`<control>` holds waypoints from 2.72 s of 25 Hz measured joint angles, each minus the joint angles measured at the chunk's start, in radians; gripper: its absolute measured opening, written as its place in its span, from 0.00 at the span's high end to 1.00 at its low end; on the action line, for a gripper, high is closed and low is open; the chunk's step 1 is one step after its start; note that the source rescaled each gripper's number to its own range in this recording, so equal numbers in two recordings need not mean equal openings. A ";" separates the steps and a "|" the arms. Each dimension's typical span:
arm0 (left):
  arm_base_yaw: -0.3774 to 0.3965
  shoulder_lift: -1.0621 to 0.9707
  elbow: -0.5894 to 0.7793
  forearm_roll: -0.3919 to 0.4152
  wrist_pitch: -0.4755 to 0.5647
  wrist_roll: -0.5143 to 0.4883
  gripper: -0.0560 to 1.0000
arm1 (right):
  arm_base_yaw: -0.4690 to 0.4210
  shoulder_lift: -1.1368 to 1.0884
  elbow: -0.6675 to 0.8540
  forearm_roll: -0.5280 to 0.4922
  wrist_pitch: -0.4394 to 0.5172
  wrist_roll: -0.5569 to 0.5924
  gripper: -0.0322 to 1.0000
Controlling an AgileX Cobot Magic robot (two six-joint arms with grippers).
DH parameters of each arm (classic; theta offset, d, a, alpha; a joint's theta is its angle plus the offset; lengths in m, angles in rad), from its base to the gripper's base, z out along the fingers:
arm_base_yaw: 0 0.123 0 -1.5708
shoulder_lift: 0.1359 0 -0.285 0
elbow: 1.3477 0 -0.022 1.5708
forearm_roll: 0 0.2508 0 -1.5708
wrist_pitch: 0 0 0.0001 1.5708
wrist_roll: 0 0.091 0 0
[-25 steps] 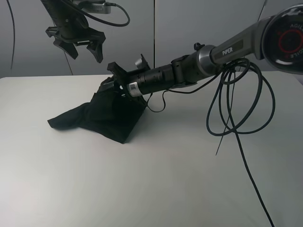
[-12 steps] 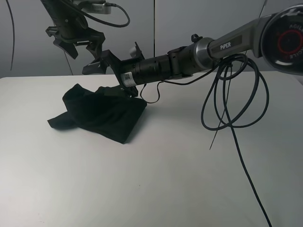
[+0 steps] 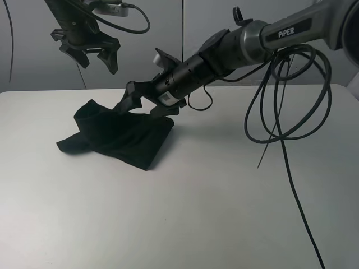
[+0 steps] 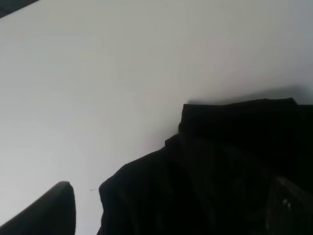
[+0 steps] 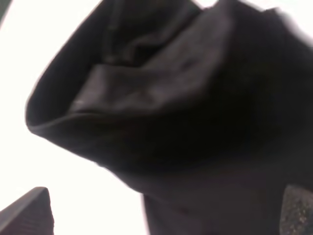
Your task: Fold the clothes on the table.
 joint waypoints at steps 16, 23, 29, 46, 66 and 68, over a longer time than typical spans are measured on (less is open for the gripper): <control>0.131 -0.281 0.220 -0.043 -0.002 0.083 0.00 | -0.030 -0.374 0.247 -0.892 -0.063 0.529 0.00; 0.186 -0.585 0.559 -0.048 -0.108 0.087 0.00 | -0.030 -0.669 0.416 -1.039 -0.022 0.665 0.00; 0.206 -0.835 0.813 -0.033 -0.165 0.090 0.00 | -0.030 -0.977 0.583 -1.054 0.019 0.719 0.00; 0.206 -1.512 1.270 -0.038 -0.124 -0.010 0.00 | -0.030 -1.750 0.834 -1.106 0.320 0.719 0.00; 0.206 -2.159 1.400 -0.055 -0.063 -0.051 0.00 | -0.030 -1.976 1.039 -1.047 0.404 0.715 0.00; 0.206 -2.166 1.443 -0.055 -0.061 -0.058 0.00 | -0.030 -1.976 1.044 -1.047 0.394 0.715 0.00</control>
